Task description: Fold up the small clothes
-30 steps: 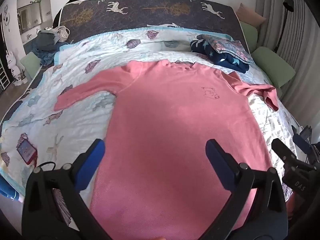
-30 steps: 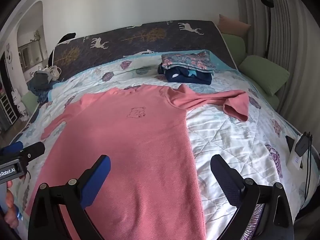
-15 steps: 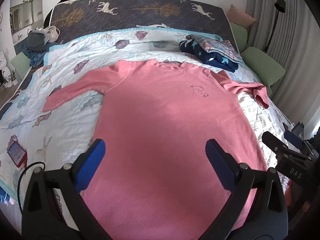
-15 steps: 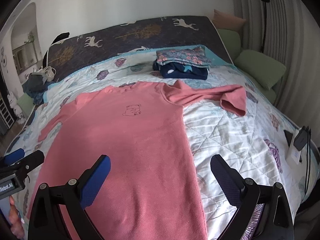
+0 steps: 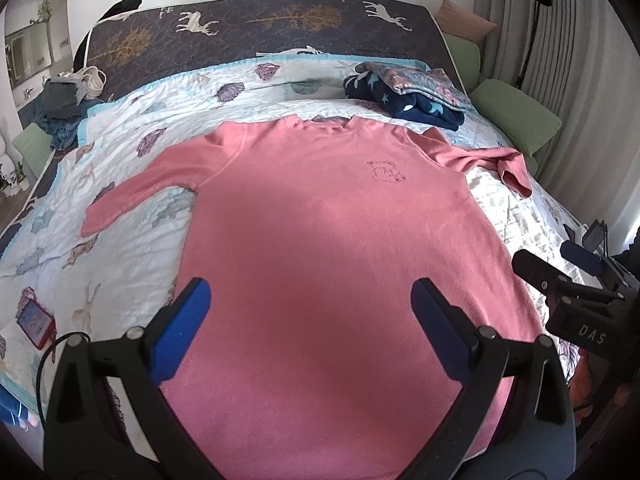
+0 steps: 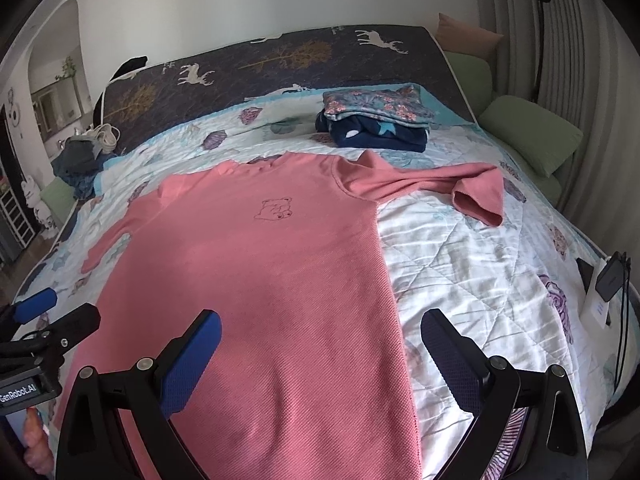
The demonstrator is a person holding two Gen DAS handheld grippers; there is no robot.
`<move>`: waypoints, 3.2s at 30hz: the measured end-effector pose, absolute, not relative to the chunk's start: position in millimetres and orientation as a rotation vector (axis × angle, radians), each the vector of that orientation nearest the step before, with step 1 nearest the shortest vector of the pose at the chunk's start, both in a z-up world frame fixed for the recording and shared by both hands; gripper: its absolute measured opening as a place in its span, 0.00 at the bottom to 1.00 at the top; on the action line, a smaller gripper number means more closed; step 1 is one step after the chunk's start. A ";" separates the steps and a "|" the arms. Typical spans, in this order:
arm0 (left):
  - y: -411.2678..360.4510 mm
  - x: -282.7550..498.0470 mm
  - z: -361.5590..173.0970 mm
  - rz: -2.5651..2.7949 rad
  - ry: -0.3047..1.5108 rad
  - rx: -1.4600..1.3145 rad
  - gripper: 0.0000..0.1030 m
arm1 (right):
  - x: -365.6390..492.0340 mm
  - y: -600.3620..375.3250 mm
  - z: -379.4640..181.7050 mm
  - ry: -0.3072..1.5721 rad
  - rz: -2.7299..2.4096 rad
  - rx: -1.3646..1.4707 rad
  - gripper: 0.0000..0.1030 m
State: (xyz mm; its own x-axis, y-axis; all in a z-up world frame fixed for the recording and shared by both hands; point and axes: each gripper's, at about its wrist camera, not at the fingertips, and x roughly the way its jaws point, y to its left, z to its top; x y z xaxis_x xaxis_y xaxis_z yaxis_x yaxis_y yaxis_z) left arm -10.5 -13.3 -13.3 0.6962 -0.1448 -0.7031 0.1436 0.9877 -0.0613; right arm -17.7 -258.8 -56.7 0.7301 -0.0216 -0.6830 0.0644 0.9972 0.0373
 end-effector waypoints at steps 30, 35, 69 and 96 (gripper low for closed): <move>1.8 -1.2 -17.5 -0.179 0.795 -0.028 0.94 | -13.6 -247.3 -61.4 0.757 -0.021 0.019 0.99; 8.8 2.8 -17.9 -0.181 0.795 -0.049 0.94 | -11.8 -244.1 -61.2 0.759 -0.022 0.005 0.99; 348.8 195.7 -173.9 0.224 0.879 -1.093 0.78 | 60.6 -229.3 -81.4 0.831 -0.070 -0.097 0.99; 132.4 231.8 61.5 -0.341 0.550 -0.433 0.06 | 82.9 -269.4 -87.9 0.830 -0.083 0.048 0.99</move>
